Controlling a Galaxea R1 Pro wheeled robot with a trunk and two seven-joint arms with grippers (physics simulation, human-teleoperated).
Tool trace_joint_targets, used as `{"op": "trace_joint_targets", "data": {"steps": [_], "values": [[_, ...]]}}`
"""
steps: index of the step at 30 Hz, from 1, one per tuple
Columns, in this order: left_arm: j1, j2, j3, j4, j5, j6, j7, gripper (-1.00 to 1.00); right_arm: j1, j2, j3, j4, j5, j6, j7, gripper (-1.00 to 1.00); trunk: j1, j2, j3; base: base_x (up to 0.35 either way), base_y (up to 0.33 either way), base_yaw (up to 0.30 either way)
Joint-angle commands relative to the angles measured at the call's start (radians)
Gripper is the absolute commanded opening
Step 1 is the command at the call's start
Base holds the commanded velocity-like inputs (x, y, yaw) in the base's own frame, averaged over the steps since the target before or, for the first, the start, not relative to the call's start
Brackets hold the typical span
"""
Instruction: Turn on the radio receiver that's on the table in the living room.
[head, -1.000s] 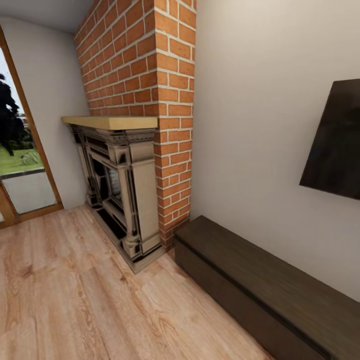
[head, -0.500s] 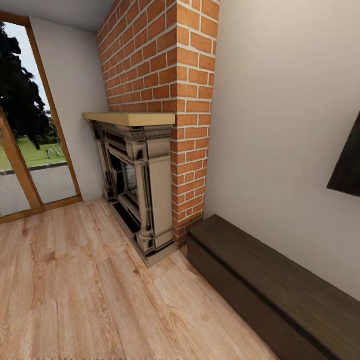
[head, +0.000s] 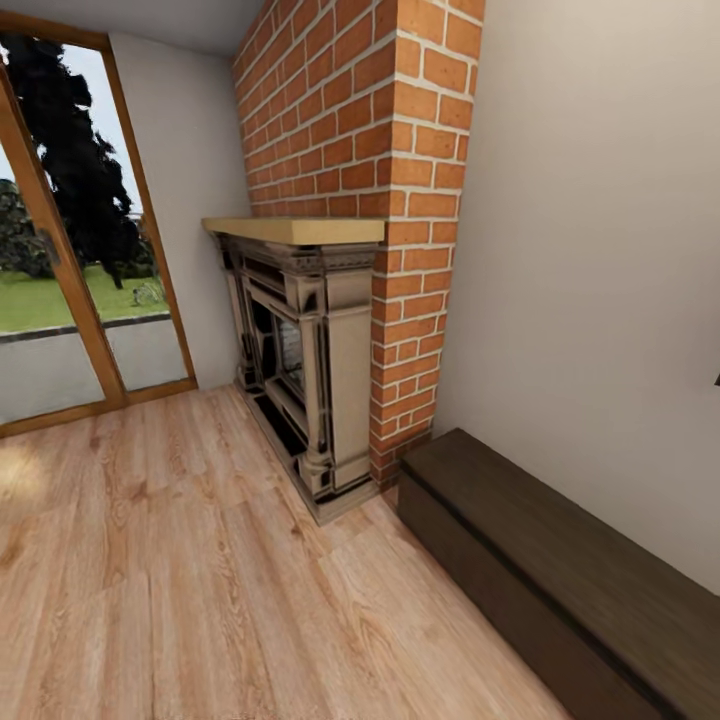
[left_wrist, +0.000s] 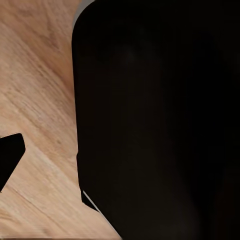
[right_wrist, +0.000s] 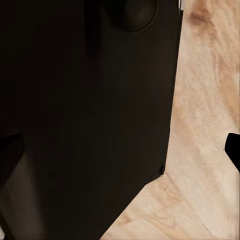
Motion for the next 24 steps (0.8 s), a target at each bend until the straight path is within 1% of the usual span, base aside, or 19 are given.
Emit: {"op": "trace_joint_targets", "data": {"steps": [1, 24], "values": [[0.0, 0.0, 0.0, 0.0, 0.0, 0.0, 0.0, 1.0, 0.0, 0.0, 0.0, 0.0, 0.0, 0.0, -0.001, 1.0, 0.0, 0.0, -0.001, 0.0, 0.0, 0.195], [0.0, 0.0, -0.002, 0.0, 0.0, 0.0, 0.0, 1.0, 0.0, 0.0, -0.001, 0.0, 0.0, 0.0, -0.001, 1.0, 0.0, 0.0, -0.031, 0.0, 0.0, 0.196]]}}
